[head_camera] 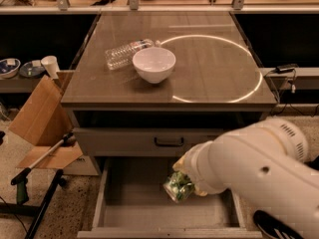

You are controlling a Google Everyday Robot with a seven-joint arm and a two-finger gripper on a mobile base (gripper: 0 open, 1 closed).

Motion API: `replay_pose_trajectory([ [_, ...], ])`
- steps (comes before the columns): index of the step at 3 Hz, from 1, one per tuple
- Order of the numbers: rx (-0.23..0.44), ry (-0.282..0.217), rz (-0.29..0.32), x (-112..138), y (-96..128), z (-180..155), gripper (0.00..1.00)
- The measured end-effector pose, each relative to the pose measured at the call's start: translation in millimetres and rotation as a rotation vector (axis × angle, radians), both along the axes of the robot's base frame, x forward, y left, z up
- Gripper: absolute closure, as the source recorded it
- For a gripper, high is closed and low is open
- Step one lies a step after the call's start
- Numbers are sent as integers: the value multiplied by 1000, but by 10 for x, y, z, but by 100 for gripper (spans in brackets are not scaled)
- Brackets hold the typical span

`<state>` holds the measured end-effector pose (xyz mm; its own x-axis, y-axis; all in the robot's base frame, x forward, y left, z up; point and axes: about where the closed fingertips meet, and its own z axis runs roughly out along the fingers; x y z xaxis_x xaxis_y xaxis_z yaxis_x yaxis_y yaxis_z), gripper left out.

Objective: Pick green can from middle drawer and place on counter

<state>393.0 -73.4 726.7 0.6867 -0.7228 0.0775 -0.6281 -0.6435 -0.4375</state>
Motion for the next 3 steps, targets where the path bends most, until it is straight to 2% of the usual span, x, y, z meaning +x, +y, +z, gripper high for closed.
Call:
replay_pose_trajectory([
  [2,-24,-14,-78,276,-255,1170,100],
  [3,-34,-27,-100,490,-272,1623,100],
])
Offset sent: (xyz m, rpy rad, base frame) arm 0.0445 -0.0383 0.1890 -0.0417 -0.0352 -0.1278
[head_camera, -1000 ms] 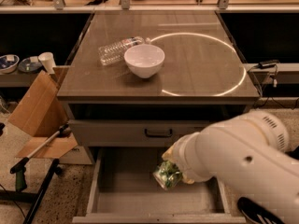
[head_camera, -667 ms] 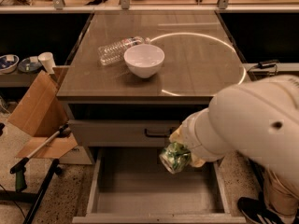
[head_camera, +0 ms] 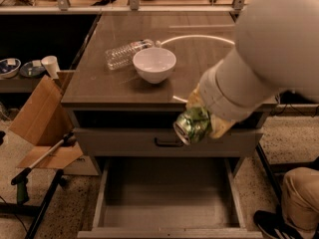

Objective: Pick green can from middle drawer and place on counter

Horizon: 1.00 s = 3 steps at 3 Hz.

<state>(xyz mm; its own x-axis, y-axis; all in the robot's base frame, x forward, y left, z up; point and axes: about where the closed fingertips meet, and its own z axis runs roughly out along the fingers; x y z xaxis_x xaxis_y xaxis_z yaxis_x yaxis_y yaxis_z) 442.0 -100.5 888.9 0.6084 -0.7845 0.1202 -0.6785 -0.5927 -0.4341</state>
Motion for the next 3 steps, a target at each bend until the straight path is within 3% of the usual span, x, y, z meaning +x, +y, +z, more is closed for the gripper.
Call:
replay_pose_trajectory([
  [2,14,-52,4,785,87,709,100],
  [3,40,-62,34,1219,25,741,100],
])
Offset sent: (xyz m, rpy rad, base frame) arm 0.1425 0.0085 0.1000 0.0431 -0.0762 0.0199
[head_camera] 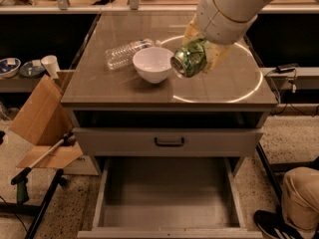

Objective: Pick green can from middle drawer and place on counter

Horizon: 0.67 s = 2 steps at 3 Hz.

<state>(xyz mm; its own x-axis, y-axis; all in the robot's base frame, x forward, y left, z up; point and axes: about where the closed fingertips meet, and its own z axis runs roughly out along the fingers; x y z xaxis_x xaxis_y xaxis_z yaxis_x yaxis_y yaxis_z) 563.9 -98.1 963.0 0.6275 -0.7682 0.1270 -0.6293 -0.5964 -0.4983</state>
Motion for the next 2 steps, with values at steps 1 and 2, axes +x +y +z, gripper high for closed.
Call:
replay_pose_trajectory([
  [1,26,8,28,350,-144,-169,100],
  [2,41,30,50,659,-207,-407,100],
])
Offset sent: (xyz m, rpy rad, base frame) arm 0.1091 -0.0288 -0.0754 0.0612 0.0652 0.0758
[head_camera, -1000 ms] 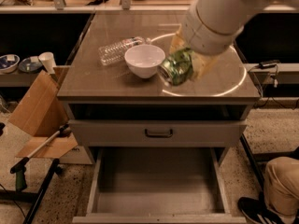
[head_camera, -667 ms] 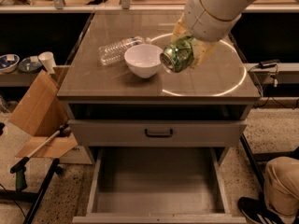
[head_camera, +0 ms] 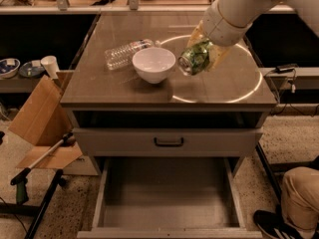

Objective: Pick green can from middle drawer and place on counter

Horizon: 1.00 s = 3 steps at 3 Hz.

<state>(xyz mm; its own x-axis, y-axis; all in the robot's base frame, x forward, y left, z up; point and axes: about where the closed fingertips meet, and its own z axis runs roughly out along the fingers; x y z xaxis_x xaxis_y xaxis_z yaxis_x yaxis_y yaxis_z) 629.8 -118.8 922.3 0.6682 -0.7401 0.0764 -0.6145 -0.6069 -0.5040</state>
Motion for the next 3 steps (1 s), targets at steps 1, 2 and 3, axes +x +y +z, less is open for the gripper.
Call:
replay_pose_trajectory([
  [1,9,24,10,231,-9,-213,100],
  [2,16,35,10,347,-19,-327,100],
  [3,20,37,3,367,-61,-372,81],
])
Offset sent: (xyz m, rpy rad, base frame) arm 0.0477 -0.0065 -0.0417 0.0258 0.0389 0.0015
